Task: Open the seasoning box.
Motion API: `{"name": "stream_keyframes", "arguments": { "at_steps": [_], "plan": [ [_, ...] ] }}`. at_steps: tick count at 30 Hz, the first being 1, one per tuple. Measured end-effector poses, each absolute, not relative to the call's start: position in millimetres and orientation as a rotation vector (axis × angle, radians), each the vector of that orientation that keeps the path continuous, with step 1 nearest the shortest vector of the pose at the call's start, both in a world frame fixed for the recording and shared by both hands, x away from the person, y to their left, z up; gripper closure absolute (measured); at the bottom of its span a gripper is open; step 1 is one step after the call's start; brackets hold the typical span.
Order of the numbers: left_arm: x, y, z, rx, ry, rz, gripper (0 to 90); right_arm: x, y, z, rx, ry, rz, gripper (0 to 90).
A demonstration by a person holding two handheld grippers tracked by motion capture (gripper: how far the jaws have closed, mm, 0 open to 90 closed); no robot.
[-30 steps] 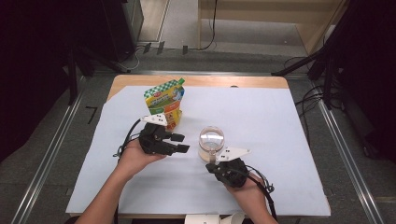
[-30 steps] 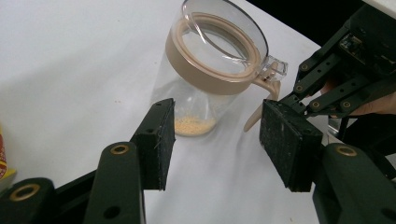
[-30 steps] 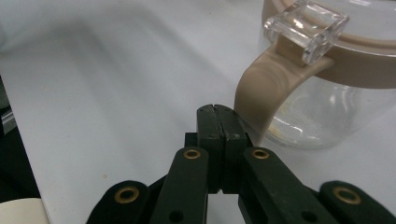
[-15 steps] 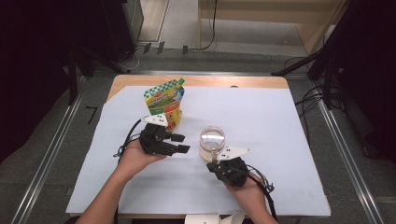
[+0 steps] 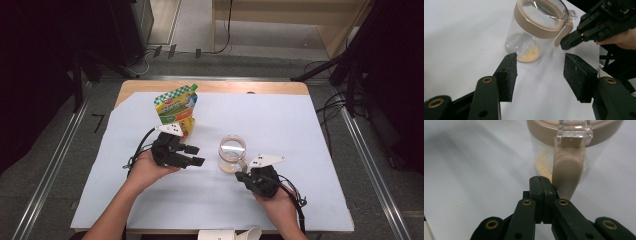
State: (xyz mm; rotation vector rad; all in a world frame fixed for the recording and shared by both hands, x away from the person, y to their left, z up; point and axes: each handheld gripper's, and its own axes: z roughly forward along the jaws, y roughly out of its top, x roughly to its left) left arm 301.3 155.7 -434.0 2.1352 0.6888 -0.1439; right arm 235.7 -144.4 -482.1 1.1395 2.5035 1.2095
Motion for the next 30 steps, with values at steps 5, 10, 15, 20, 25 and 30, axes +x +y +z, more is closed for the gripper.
{"name": "stream_keyframes", "arguments": {
  "at_steps": [5,10,15,20,25,30],
  "plan": [
    [299,155,-434,2.128,0.661,-0.112,42.2,241,-157,-481,1.165,2.494,1.168,90.0],
    [301,153,-436,2.132,0.669,-0.138,40.5,249,-171,-482,1.227,2.470,1.195,90.0],
    [300,151,-437,2.130,0.652,-0.137,38.8,257,-180,-482,1.263,2.446,1.168,90.0],
    [299,149,-437,2.129,0.639,-0.138,38.0,268,-190,-482,1.316,2.404,1.157,90.0],
    [299,145,-436,2.135,0.624,-0.147,32.8,278,-195,-480,1.335,2.395,1.167,90.0],
    [301,139,-430,2.108,0.603,-0.177,29.1,271,-203,-467,1.322,2.383,1.210,90.0]
  ]
}}
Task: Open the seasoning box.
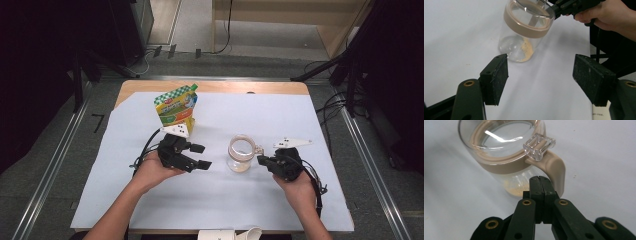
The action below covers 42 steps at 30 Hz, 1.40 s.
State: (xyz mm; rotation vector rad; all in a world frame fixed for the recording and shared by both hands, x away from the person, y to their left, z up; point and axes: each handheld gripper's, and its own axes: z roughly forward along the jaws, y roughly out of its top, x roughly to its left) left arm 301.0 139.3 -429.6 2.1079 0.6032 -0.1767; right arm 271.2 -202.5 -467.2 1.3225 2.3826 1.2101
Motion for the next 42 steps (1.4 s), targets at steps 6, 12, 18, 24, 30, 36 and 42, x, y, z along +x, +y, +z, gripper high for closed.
{"name": "stream_keyframes", "arguments": {
  "at_steps": [6,12,18,24,30,36,42],
  "plan": [
    [309,130,-428,2.112,0.613,-0.206,17.7,270,-219,-461,1.339,2.376,1.234,90.0],
    [318,111,-427,2.136,0.553,-0.169,17.5,275,-225,-465,1.309,2.404,1.164,90.0],
    [330,88,-437,2.151,0.461,-0.089,17.7,282,-224,-468,1.344,2.383,1.194,90.0],
    [341,72,-450,2.158,0.455,-0.070,18.6,287,-221,-471,1.364,2.352,1.196,90.0],
    [344,61,-448,2.160,0.404,-0.096,18.6,285,-219,-470,1.369,2.345,1.183,90.0],
    [342,48,-454,2.175,0.338,-0.023,13.3,285,-219,-471,1.371,2.345,1.184,90.0],
    [342,41,-461,2.176,0.325,-0.006,10.5,285,-219,-471,1.376,2.344,1.184,90.0]
  ]
}}
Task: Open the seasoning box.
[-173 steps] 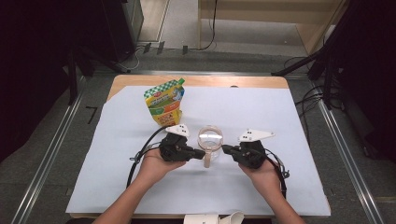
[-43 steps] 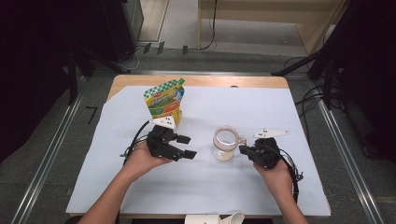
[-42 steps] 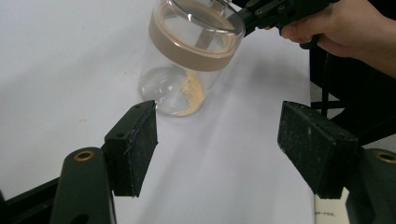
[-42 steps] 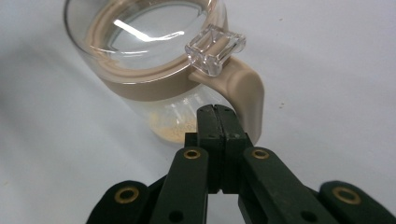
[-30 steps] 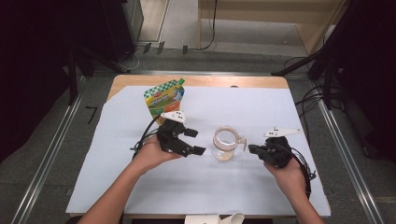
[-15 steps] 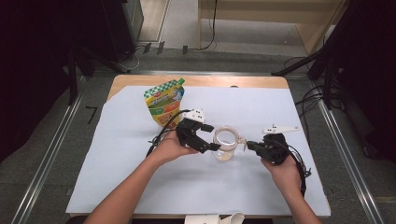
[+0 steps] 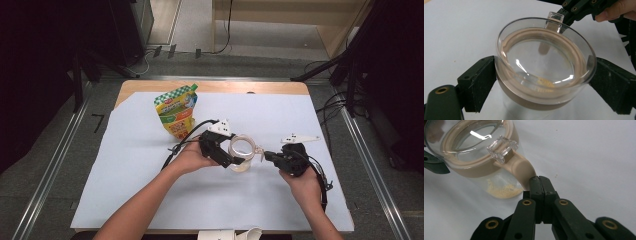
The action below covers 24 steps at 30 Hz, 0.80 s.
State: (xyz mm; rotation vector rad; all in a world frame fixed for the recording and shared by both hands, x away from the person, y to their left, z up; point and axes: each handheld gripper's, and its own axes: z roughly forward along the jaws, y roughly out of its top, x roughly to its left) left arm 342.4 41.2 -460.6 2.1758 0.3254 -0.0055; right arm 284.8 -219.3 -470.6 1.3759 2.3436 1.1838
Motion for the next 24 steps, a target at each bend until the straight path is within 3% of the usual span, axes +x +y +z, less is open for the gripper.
{"name": "stream_keyframes", "arguments": {
  "at_steps": [24],
  "plan": [
    [343,34,-447,2.218,0.331,0.012,10.1,284,-218,-470,1.385,2.340,1.177,90.0]
  ]
}}
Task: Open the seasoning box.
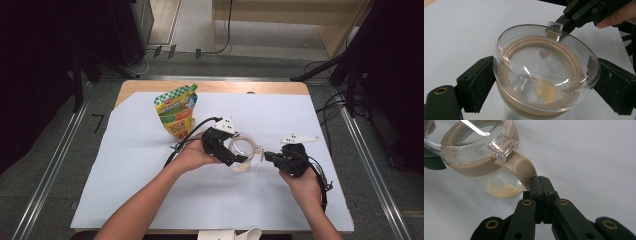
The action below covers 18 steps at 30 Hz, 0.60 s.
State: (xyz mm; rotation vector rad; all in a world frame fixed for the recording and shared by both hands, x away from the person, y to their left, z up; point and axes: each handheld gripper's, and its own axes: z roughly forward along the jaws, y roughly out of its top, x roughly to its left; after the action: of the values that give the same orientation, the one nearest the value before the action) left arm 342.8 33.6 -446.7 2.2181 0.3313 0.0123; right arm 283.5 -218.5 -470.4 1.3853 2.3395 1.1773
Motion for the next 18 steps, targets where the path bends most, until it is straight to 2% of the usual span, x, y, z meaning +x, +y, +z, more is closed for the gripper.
{"name": "stream_keyframes", "arguments": {
  "at_steps": [11,13,18],
  "plan": [
    [344,30,-435,2.227,0.314,0.029,10.1,283,-218,-470,1.377,2.345,1.180,90.0],
    [343,29,-430,2.189,0.296,-0.002,15.3,283,-218,-470,1.376,2.348,1.184,90.0],
    [342,22,-420,2.189,0.286,-0.001,15.5,283,-216,-471,1.372,2.358,1.169,90.0]
  ]
}}
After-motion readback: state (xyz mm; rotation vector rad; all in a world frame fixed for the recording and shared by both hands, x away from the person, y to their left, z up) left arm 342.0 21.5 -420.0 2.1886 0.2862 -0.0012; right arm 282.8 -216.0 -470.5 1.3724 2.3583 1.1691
